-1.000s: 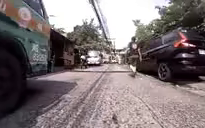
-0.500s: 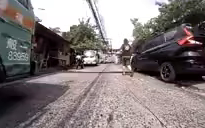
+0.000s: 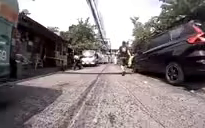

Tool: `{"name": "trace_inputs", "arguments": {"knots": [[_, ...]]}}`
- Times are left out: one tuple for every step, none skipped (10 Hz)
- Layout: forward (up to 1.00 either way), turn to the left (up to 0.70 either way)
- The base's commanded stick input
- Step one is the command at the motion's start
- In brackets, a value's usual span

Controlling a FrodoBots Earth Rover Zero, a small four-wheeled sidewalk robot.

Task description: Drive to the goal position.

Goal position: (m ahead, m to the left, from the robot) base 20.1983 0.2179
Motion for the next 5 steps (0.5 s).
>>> {"name": "trace_inputs", "arguments": {"knots": [[0.7, 0.0], [0.7, 0.0], [0.7, 0.0], [0.7, 0.0], [0.7, 0.0]]}}
